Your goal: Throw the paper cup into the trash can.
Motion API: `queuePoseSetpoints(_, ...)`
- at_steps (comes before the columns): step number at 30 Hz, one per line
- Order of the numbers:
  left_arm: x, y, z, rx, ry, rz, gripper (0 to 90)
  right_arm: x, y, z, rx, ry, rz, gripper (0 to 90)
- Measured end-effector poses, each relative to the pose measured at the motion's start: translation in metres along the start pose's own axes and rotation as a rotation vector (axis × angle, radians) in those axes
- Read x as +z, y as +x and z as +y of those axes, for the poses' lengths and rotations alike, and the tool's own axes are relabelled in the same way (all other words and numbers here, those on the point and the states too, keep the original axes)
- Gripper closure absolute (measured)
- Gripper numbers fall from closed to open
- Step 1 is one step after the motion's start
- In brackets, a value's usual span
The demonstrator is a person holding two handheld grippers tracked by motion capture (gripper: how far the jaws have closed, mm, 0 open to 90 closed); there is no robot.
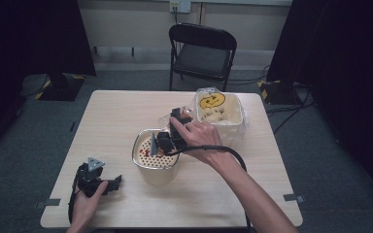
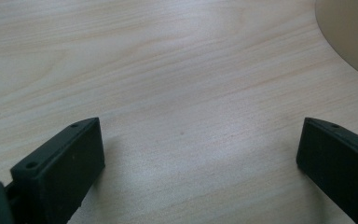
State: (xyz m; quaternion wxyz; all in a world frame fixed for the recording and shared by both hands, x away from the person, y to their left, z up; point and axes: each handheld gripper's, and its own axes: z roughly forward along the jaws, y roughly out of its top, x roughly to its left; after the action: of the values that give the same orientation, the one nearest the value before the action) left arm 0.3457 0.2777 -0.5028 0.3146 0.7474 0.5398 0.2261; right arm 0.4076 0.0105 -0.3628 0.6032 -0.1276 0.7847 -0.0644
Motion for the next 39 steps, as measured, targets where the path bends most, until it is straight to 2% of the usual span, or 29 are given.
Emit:
queuePoseSetpoints(2,0.000,0.000,0.000,0.000,0.000,0.000,0.3,-0.002,0.000,0.001,-0.009,-0.006,-0.014,46.4)
queuePoseSetpoints(3,0.000,0.000,0.000,0.000,0.000,0.000,0.3,-0.003,0.000,0.002,-0.025,-0.016,-0.036,46.4)
queuePoseSetpoints(6,0.000,0.000,0.000,0.000,0.000,0.000,0.3,-0.007,0.000,0.004,-0.069,-0.003,-0.074,46.7)
queuePoseSetpoints(7,0.000,0.000,0.000,0.000,0.000,0.000,0.3,-0.007,0.001,0.004,-0.063,0.001,-0.082,46.9)
queuePoseSetpoints(8,0.000,0.000,0.000,0.000,0.000,0.000,0.3,-0.008,0.001,0.005,-0.077,0.002,-0.103,47.3)
queuePoseSetpoints(14,0.000,0.000,0.000,0.000,0.000,0.000,0.3,-0.013,0.003,0.008,-0.201,0.035,-0.181,47.6)
queuePoseSetpoints(15,0.000,0.000,0.000,0.000,0.000,0.000,0.3,-0.012,0.004,0.009,-0.237,0.040,-0.196,47.5)
queuePoseSetpoints(19,0.000,0.000,0.000,0.000,0.000,0.000,0.3,-0.011,0.011,0.010,-0.285,0.063,-0.236,47.5)
queuePoseSetpoints(22,0.000,0.000,0.000,0.000,0.000,0.000,0.3,-0.010,0.012,0.009,-0.296,0.060,-0.259,47.5)
queuePoseSetpoints(23,0.000,0.000,0.000,0.000,0.000,0.000,0.3,-0.010,0.012,0.008,-0.303,0.064,-0.281,47.6)
queuePoseSetpoints(24,0.000,0.000,0.000,0.000,0.000,0.000,0.2,-0.011,0.011,0.007,-0.348,0.076,-0.295,47.6)
queuePoseSetpoints(27,0.000,0.000,0.000,0.000,0.000,0.000,0.3,-0.011,0.013,0.006,-0.413,0.070,-0.364,47.6)
queuePoseSetpoints(29,0.000,0.000,0.000,0.000,0.000,0.000,0.3,-0.012,0.013,0.006,-0.441,0.081,-0.402,47.7)
queuePoseSetpoints(31,0.000,0.000,0.000,0.000,0.000,0.000,0.2,-0.013,0.012,0.006,-0.460,0.070,-0.427,47.6)
queuePoseSetpoints(32,0.000,0.000,0.000,0.000,0.000,0.000,0.3,-0.013,0.012,0.006,-0.484,0.067,-0.448,47.6)
queuePoseSetpoints(34,0.000,0.000,0.000,0.000,0.000,0.000,0.3,-0.013,0.014,0.007,-0.510,0.056,-0.455,47.5)
queuePoseSetpoints(35,0.000,0.000,0.000,0.000,0.000,0.000,0.2,-0.013,0.015,0.008,-0.538,0.066,-0.465,47.5)
queuePoseSetpoints(36,0.000,0.000,0.000,0.000,0.000,0.000,0.3,-0.012,0.015,0.008,-0.543,0.051,-0.481,47.5)
queuePoseSetpoints(37,0.000,0.000,0.000,0.000,0.000,0.000,0.3,-0.012,0.015,0.008,-0.541,0.051,-0.472,47.5)
queuePoseSetpoints(38,0.000,0.000,0.000,0.000,0.000,0.000,0.3,-0.013,0.015,0.008,-0.575,0.070,-0.471,47.5)
queuePoseSetpoints(39,0.000,0.000,0.000,0.000,0.000,0.000,0.3,-0.012,0.016,0.008,-0.582,0.074,-0.469,47.5)
